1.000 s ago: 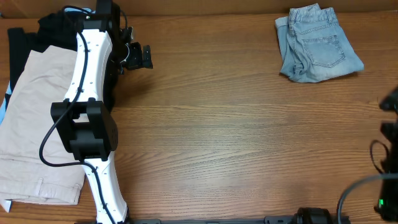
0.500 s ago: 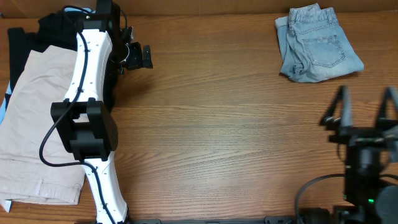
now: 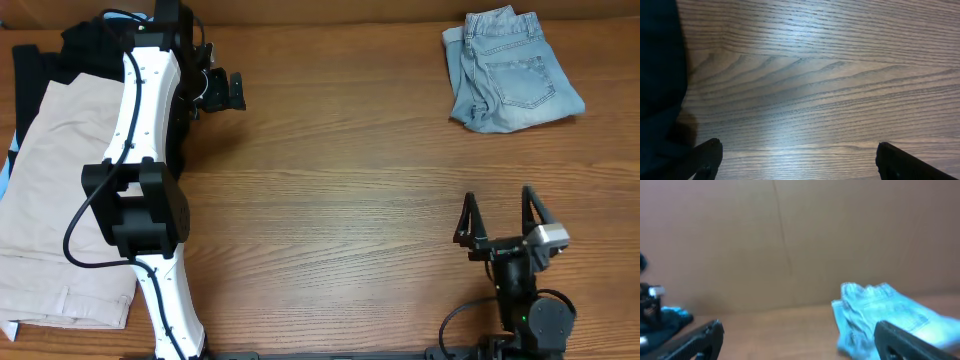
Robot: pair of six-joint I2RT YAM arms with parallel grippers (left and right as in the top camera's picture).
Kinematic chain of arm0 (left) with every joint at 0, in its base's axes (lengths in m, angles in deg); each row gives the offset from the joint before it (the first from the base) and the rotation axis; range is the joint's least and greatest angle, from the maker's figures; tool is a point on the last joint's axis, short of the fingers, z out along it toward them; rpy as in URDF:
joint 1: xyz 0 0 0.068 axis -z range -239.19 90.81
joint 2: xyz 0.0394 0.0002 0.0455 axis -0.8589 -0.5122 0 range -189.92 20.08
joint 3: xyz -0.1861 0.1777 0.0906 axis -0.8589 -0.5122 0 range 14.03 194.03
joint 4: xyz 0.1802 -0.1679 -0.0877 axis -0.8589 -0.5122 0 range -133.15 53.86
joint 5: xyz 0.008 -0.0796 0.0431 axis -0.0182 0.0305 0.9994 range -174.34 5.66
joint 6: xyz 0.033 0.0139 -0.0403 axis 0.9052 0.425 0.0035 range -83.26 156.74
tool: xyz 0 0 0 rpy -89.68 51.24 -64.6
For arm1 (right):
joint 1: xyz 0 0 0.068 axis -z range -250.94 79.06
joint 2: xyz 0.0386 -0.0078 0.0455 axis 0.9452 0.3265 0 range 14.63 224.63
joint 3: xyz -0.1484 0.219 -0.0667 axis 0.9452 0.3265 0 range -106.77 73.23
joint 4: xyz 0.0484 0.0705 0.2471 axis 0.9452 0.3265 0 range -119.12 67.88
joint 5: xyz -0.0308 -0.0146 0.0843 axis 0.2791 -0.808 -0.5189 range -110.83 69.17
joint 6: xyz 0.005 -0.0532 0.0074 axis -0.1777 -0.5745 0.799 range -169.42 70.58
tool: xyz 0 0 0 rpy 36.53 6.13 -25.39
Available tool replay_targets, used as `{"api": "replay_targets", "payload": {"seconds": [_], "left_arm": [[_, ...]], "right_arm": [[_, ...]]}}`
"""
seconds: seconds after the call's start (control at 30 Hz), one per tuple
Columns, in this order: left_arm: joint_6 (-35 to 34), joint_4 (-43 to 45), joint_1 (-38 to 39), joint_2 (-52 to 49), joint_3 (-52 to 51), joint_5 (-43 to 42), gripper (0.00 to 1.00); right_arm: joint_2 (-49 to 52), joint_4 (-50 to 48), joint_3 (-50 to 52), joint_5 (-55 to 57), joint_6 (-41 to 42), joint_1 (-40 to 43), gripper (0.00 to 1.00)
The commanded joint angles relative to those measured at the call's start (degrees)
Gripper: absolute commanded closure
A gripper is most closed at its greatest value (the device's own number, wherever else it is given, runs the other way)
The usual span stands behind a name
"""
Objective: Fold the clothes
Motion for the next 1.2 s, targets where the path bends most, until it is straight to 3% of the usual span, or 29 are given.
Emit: {"api": "replay_targets", "payload": {"seconds": [0.0, 0.23, 1.17], "left_arm": [[-0.2, 0.3, 0.4, 0.3, 0.7, 0.3, 0.0], [-0.2, 0.2, 0.4, 0.3, 0.7, 0.3, 0.0], [-0.2, 0.3, 0.3, 0.3, 0.7, 0.3, 0.0]], "right_arm": [[-2.1, 2.8, 0.6, 4.1, 0.1, -0.5, 0.0], [-2.6, 15.2, 0.6, 4.1, 0.2, -1.2, 0.0], [-3.6, 15.0, 0.6, 4.7, 0.5, -2.0, 0.0]]}}
